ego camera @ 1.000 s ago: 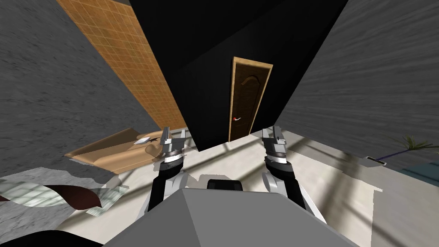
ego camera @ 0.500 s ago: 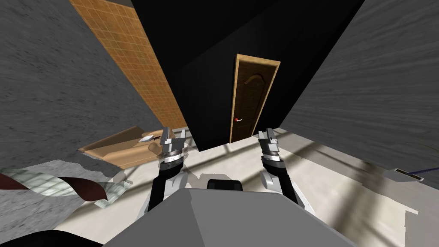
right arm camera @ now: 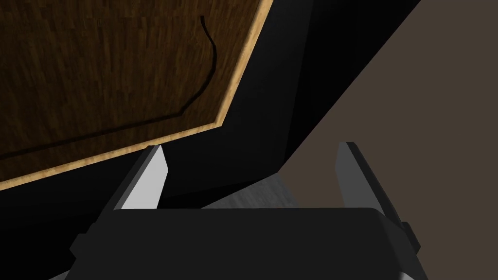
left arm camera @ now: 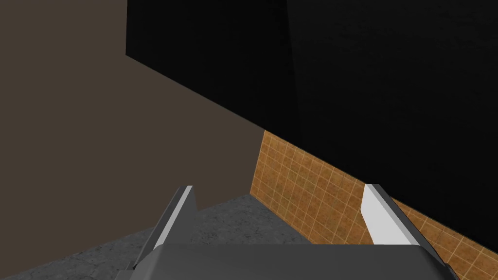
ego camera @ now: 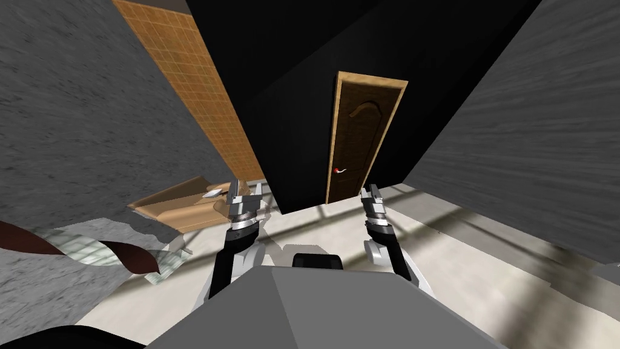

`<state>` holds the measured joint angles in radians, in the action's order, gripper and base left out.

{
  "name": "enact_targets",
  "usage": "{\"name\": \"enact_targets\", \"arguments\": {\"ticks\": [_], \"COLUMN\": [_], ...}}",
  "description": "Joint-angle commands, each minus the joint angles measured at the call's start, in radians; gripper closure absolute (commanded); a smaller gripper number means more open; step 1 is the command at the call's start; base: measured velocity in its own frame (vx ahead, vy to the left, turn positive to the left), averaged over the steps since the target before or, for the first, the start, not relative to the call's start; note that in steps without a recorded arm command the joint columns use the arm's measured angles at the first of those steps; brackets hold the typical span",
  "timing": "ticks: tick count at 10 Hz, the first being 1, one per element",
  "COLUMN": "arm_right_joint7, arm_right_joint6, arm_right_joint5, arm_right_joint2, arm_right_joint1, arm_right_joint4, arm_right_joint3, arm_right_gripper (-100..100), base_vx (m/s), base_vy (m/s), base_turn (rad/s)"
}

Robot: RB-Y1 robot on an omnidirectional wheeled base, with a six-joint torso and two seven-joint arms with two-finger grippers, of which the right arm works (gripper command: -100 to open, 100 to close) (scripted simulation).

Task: Pull the door open

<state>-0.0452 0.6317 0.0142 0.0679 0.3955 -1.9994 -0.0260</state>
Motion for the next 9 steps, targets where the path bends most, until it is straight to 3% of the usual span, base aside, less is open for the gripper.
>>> {"name": "enact_targets", "arguments": {"ticks": [1,9], "arm_right_joint7": [0.000,-0.003], "arm_right_joint6": [-0.007,0.002], "arm_right_joint5": [-0.013,-0.072], "arm_right_joint2": [0.011,0.056], "arm_right_joint1": [-0.022,-0.111], "arm_right_joint4": [0.039,0.247], "arm_right_joint3": [-0.001,0.001], "arm_right_gripper": [-100,-100], "base_vx": [0.087,0.073], "base_vy": [-0.084,-0.082], "base_turn": [0.134,0.100]}}
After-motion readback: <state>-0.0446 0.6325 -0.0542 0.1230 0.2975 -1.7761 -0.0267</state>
